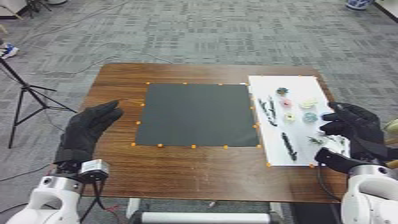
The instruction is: Arrange flowers
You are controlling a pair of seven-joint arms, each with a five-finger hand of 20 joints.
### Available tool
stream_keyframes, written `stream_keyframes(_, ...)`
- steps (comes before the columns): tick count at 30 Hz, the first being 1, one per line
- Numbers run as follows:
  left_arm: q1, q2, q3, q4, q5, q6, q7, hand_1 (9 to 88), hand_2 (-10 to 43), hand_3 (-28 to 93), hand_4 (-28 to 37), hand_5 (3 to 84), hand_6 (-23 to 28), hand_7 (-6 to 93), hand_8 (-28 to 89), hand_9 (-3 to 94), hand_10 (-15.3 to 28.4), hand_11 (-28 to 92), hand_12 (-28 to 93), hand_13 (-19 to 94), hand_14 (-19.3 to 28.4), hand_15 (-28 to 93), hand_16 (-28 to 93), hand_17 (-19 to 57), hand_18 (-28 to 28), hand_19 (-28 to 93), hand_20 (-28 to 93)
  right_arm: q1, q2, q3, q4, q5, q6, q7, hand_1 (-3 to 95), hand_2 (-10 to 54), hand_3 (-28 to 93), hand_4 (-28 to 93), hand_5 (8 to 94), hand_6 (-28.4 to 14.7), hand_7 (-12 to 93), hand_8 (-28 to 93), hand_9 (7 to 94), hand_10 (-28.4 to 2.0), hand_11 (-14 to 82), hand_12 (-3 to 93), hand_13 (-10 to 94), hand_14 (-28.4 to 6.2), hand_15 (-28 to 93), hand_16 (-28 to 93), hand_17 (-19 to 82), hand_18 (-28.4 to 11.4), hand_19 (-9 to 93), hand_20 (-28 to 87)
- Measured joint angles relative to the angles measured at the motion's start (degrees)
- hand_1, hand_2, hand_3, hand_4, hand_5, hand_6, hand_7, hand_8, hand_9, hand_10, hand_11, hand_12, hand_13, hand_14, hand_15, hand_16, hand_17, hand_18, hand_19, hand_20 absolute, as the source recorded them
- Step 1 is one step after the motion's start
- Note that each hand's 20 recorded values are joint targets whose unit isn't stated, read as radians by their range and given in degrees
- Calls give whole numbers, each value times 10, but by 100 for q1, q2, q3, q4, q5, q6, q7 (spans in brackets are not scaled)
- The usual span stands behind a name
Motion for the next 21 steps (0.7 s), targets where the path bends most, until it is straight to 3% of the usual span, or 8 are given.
stream_keyframes(4, -28, 1, -55, -2, 184, -32, -50, 196, -10, 673, -283, 505, 36, 111, -77, 496, 141, 182, 117, 385, 173, 129, 17, 40, 127, 113, 169, 21, 69, -8, 0, 4, -36, 0, 303, -95, 673, -160, 524, -48, 287, -76, 632, -165, 284, 260, 702, -125, 408, 254, 398, -192, 698, 432)
stream_keyframes(8, -10, -2, -53, -4, 146, -27, -49, 196, -10, 673, -283, 505, 36, 111, -77, 496, 141, 182, 118, 384, 173, 129, 17, 40, 127, 113, 169, 20, 70, 21, -4, -233, -124, 70, 292, -95, 670, -152, 520, -52, 280, -72, 634, -172, 283, 270, 704, -129, 430, 260, 397, -199, 717, 437)
stream_keyframes(12, -14, -2, -41, 3, 154, -54, -56, 196, -10, 674, -283, 505, 37, 111, -77, 496, 142, 182, 118, 384, 173, 129, 17, 40, 127, 112, 169, 18, 63, 166, -66, -602, -585, 487, 334, -95, 653, -149, 525, -55, 323, -63, 671, -154, 377, 328, 762, -98, 519, 287, 444, -195, 813, 464)
stream_keyframes(15, -12, -1, -50, 3, 169, -76, -63, 196, -11, 675, -283, 505, 38, 110, -77, 496, 142, 182, 118, 384, 173, 129, 18, 40, 127, 112, 169, 16, 78, 162, -110, -1417, -900, 981, 358, -95, 650, -154, 533, -50, 379, -80, 710, -142, 404, 349, 808, -74, 541, 306, 494, -183, 865, 459)
stream_keyframes(21, 85, -1, -156, -35, 148, -58, -48, 198, -13, 675, -283, 505, 33, 112, -77, 497, 142, 182, 119, 384, 172, 129, 17, 40, 127, 111, 169, 19, 208, -300, -47, -3368, -796, 1361, 368, -95, 634, -161, 538, -45, 427, -86, 787, -132, 424, 365, 879, -48, 565, 327, 569, -164, 929, 437)
